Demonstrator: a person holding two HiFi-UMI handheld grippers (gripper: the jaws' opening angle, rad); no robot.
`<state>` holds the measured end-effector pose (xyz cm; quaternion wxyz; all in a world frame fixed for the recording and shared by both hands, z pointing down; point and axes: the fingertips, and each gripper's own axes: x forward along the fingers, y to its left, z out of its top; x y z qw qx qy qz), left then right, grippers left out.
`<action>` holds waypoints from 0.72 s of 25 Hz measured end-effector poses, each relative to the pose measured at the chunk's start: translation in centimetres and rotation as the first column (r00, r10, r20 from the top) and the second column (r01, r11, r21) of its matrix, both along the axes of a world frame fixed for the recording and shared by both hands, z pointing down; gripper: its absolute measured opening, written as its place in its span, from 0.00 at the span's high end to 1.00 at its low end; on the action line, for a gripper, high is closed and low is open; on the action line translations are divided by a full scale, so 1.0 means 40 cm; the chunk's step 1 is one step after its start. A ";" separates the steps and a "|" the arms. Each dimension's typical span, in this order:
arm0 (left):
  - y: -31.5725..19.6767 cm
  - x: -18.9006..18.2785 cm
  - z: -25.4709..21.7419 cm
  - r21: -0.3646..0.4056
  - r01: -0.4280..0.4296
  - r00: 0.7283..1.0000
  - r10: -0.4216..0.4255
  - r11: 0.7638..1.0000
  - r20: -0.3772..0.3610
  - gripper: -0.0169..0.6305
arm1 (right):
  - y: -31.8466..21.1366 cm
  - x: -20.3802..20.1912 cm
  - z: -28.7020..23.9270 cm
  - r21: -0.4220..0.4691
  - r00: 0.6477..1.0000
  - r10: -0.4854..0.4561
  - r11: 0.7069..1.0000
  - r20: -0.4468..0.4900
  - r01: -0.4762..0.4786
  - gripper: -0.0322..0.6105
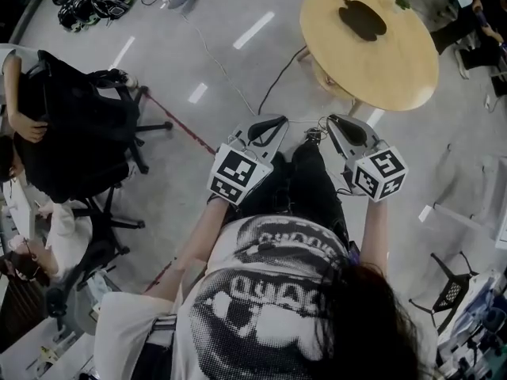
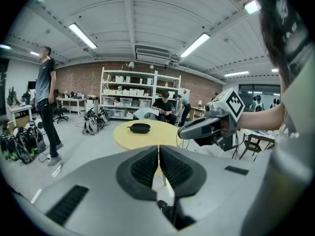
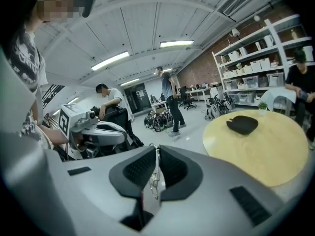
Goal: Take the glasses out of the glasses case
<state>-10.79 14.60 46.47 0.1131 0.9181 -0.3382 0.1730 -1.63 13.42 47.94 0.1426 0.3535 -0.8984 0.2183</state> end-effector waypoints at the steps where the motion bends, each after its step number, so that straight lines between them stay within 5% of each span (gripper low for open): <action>1: 0.000 0.004 0.000 0.000 -0.005 1.000 0.005 1.000 -0.001 0.95 | 0.001 0.003 0.001 -0.001 1.000 0.004 1.000 0.002 -0.004 0.92; 18: -0.005 0.051 0.000 0.020 -0.076 0.997 0.076 0.997 0.003 0.95 | -0.008 0.021 0.000 0.007 1.000 0.013 1.000 0.001 -0.013 0.92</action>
